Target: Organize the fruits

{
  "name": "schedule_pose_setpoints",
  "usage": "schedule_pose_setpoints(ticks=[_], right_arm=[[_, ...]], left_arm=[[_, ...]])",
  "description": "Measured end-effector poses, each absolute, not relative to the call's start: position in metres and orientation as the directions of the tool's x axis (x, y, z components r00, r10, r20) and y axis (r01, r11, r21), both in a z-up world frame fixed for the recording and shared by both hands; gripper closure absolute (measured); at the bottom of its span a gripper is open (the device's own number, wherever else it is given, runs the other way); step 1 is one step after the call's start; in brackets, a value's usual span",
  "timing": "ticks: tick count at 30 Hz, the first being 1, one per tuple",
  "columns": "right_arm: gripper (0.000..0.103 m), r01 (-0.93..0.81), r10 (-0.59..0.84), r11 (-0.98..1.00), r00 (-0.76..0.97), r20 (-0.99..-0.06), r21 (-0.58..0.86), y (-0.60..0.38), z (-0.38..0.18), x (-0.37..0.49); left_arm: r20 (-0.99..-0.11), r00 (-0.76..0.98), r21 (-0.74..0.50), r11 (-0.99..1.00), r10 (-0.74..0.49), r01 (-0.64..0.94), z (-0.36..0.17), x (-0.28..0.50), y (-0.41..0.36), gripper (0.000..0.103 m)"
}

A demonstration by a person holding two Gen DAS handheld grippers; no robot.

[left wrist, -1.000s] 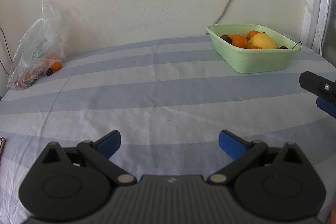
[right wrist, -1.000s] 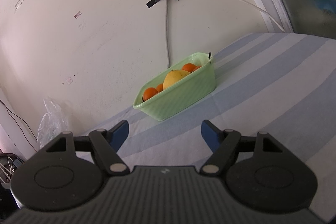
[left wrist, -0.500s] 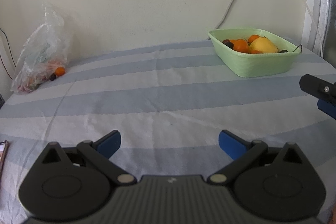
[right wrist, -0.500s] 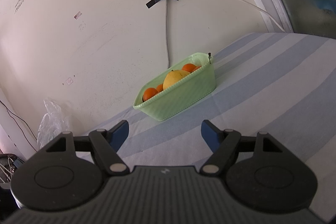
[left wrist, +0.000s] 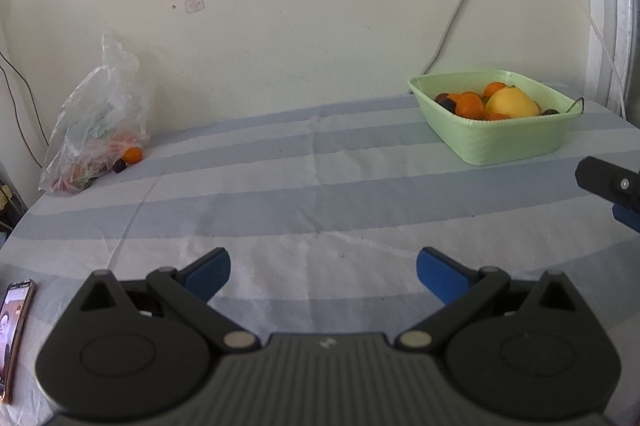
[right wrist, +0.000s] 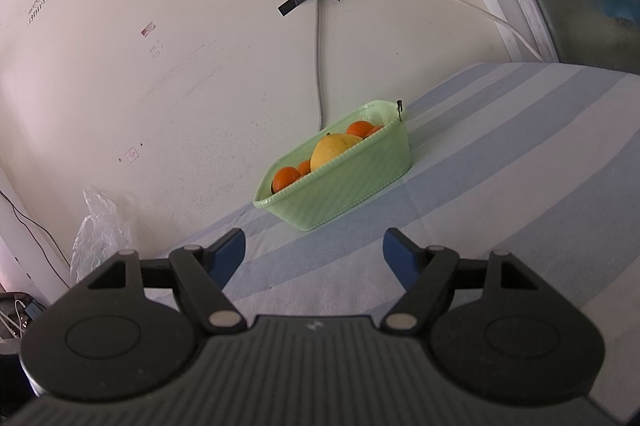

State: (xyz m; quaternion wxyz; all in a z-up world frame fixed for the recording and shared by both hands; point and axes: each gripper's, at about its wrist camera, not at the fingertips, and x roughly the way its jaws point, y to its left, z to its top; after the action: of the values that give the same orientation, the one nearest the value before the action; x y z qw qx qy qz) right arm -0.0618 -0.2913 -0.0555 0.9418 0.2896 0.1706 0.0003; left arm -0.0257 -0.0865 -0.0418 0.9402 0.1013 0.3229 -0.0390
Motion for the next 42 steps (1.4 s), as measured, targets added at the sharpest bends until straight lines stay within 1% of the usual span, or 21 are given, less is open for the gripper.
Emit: schedule_pose_setpoints(ticks=[15, 27, 32, 38, 42], right_arm=[[0.025, 0.098, 0.099, 0.832, 0.942, -0.32, 0.547, -0.291, -0.055, -0.062], [0.025, 0.098, 0.099, 0.831, 0.942, -0.319, 0.547, -0.292, -0.055, -0.062], [0.025, 0.098, 0.1, 0.831, 0.942, -0.319, 0.547, -0.292, -0.055, -0.062], [0.025, 0.097, 0.1, 0.831, 0.942, -0.319, 0.547, -0.292, -0.055, -0.062], [0.025, 0.097, 0.1, 0.831, 0.942, -0.32, 0.547, -0.292, -0.055, -0.062]], left_arm=[[-0.587, 0.807, 0.122, 0.98, -0.056, 0.156, -0.033, -0.033, -0.083, 0.0], [-0.493, 0.869, 0.14, 0.982, -0.04, 0.125, -0.005, -0.049, -0.083, 0.0], [-0.472, 0.881, 0.138, 0.985, -0.023, 0.1, 0.003, -0.051, -0.082, 0.0], [-0.507, 0.861, 0.159, 0.98, -0.024, 0.12, -0.006, -0.047, -0.085, 0.0], [-0.55, 0.835, 0.18, 0.97, -0.039, 0.164, -0.016, -0.045, -0.09, 0.0]])
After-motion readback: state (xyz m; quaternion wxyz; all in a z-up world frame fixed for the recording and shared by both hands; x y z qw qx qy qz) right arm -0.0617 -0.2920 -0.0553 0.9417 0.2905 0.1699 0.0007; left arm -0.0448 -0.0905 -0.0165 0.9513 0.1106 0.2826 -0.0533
